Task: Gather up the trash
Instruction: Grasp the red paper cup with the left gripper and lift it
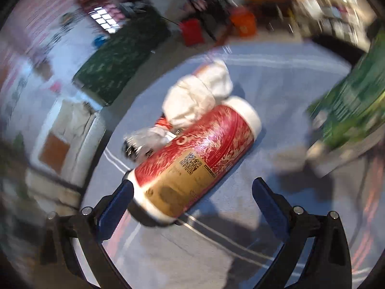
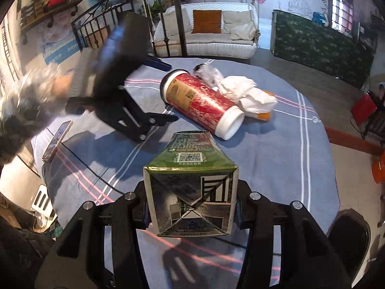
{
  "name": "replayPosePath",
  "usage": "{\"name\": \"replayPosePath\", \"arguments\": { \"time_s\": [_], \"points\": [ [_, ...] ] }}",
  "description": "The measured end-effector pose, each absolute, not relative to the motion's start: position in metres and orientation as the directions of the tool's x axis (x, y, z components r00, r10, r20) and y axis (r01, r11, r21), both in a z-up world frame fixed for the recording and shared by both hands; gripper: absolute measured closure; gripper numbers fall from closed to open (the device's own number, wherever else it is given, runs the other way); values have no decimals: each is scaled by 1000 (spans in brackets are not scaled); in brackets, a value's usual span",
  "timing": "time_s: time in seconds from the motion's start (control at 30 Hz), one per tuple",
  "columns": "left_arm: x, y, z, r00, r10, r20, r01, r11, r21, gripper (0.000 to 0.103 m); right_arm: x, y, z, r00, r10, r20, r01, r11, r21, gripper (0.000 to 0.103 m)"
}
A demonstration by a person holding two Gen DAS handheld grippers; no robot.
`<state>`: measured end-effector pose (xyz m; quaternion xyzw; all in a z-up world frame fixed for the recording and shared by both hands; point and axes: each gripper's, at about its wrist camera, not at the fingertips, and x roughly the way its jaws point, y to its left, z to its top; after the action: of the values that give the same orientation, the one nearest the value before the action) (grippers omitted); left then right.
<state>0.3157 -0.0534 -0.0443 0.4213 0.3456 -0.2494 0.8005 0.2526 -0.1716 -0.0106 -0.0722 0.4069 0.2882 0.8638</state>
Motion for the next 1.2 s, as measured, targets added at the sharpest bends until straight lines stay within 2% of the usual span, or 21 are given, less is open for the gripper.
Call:
{"name": "replayPosePath", "arguments": {
  "time_s": [0.03,0.23,0.43,0.5,0.67,0.83,1.0,1.2],
  "points": [
    [322,-61,-53,624,-83,-777,720,448,530,16,253,-176,-10,504,440,-743,-550,827,116,54],
    [351,-90,-76,580,31,-814,786,243,569,20,240,-209,-17,526,434,-731,-475,864,170,54],
    [358,-108,-107,583,137,-801,805,43,592,18,234,-226,-24,541,427,-724,-419,884,208,54],
    [359,-110,-112,572,134,-809,813,35,581,18,233,-231,-24,554,426,-715,-401,889,220,54],
    [360,-102,-101,598,93,-796,792,82,605,22,231,-239,-23,576,426,-698,-380,895,232,54],
    [335,-75,-85,670,-18,-743,725,231,648,23,224,-248,-21,605,417,-678,-365,902,229,54],
    [311,-41,-54,709,-106,-698,653,473,592,26,219,-257,-26,611,416,-673,-345,906,247,54],
    [273,-15,-23,771,-184,-610,522,730,441,30,210,-265,-31,639,402,-656,-298,915,271,54]
  ]
}}
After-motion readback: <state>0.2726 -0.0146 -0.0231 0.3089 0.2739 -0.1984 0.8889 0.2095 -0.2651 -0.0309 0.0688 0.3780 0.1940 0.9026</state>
